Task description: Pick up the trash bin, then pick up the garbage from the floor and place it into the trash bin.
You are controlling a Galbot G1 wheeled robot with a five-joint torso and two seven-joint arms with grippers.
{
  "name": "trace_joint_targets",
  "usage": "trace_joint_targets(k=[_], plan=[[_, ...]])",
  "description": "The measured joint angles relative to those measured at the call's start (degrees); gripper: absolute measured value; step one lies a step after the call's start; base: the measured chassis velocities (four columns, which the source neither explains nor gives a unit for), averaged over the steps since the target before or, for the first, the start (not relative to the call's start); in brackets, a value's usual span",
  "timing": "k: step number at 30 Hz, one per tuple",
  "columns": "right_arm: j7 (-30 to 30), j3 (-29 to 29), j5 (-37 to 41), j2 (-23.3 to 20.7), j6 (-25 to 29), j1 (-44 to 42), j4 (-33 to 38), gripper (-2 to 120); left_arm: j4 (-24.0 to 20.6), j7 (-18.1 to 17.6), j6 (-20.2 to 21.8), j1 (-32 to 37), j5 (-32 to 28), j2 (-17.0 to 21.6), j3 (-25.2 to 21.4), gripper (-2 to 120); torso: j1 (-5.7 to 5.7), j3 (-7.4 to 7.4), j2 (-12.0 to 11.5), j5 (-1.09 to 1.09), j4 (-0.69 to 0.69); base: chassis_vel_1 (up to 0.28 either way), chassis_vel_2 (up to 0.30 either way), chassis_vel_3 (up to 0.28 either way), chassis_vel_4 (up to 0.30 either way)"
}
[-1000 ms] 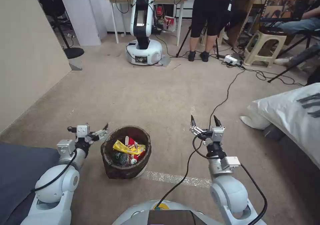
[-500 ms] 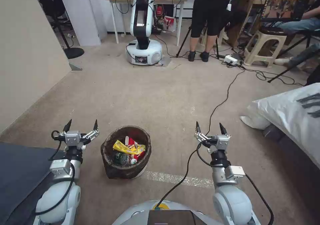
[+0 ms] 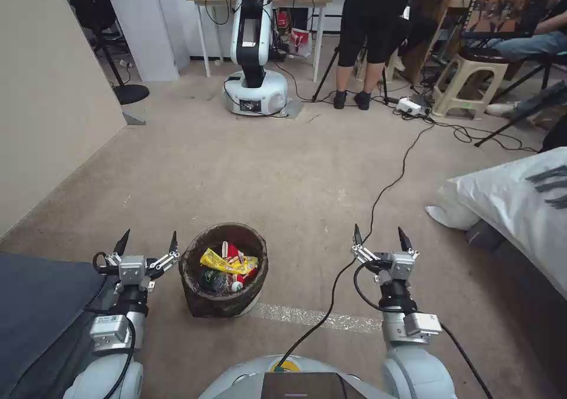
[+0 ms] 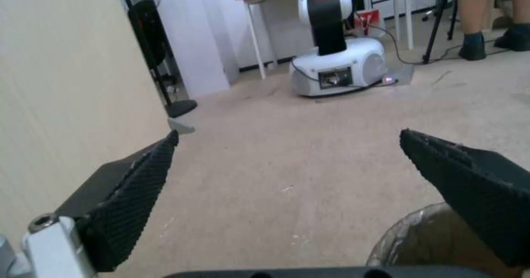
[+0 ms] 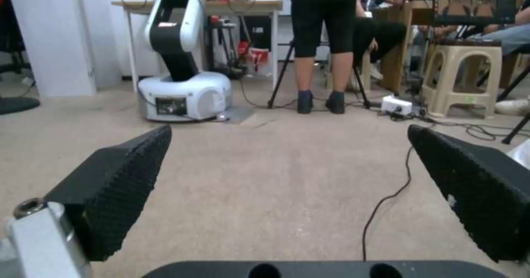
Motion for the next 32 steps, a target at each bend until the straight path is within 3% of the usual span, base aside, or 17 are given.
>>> trace_joint_targets(k=[32], plan=[[0.3, 0.2, -1.6, 0.2, 1.3, -1.8, -0.1, 100, -0.8, 0.3, -0.7, 1.2, -0.2, 0.3, 0.1, 100, 0.00, 0.00, 0.0, 0.00, 0.00, 0.000, 0.000, 0.000, 0.000]])
